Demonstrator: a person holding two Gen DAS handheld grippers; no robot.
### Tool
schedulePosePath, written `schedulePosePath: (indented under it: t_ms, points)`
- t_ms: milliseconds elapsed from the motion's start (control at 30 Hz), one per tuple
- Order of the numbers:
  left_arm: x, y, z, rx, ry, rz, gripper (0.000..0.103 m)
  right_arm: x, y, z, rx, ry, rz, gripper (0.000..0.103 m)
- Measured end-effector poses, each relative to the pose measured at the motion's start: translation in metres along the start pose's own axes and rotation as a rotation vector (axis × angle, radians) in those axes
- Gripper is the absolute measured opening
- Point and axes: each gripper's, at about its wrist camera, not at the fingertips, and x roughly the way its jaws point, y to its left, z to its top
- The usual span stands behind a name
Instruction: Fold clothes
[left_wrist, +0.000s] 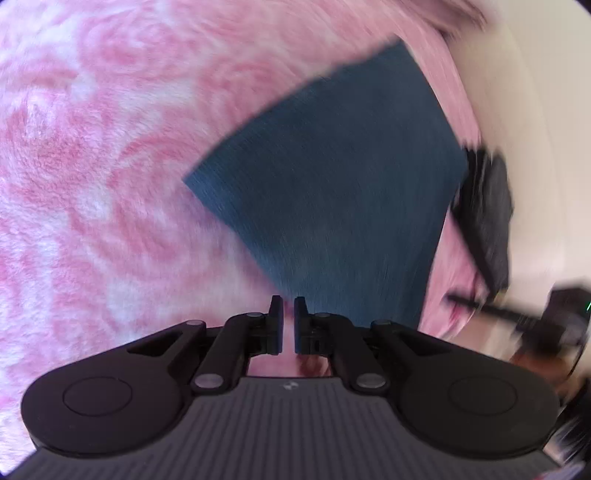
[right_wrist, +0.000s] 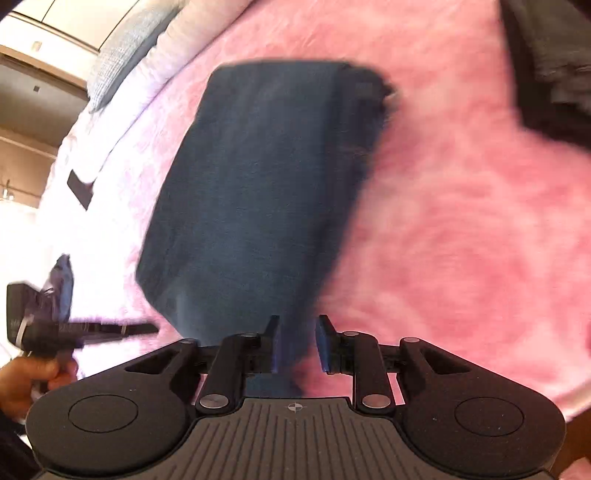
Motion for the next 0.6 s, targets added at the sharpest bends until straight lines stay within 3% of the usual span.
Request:
schedulePosePath:
  t_ms: [33, 67, 100, 167, 267, 333, 500, 600]
  points:
    - [-0.005, -0.006, 0.0, 0.058, -0.009, 0.022, 0.005, -0.006, 0.0, -0.004, -0.016, 0.0, -0.019, 0.027]
    - [-0.011, -0.012, 0.002, 0.118, -0.024, 0.043, 0.007, -0.01, 0.003, -0.011, -0.008, -0.022, -0.037, 0.045]
    - [-0.017, -0.016, 0.006, 0.174, -0.047, 0.063, 0.011, -0.014, 0.004, -0.019, 0.004, -0.046, -0.045, 0.069]
    - [-0.03, -0.021, 0.019, 0.273, -0.102, 0.097, 0.034, -0.024, -0.002, -0.04, 0.046, -0.104, -0.027, 0.09]
    - [-0.037, -0.013, 0.046, 0.346, -0.145, 0.105, 0.04, -0.029, -0.001, -0.075, 0.141, -0.16, 0.01, 0.09]
    - [-0.031, -0.004, 0.066, 0.369, -0.126, 0.096, 0.042, -0.024, 0.005, -0.1, 0.224, -0.203, 0.023, 0.09]
    - [0.001, 0.013, 0.091, 0.403, -0.017, 0.069, 0.04, -0.002, 0.018, -0.16, 0.455, -0.323, 0.078, 0.09]
    - [0.021, 0.021, 0.095, 0.432, 0.05, 0.041, 0.036, 0.022, 0.017, -0.183, 0.624, -0.431, 0.165, 0.09]
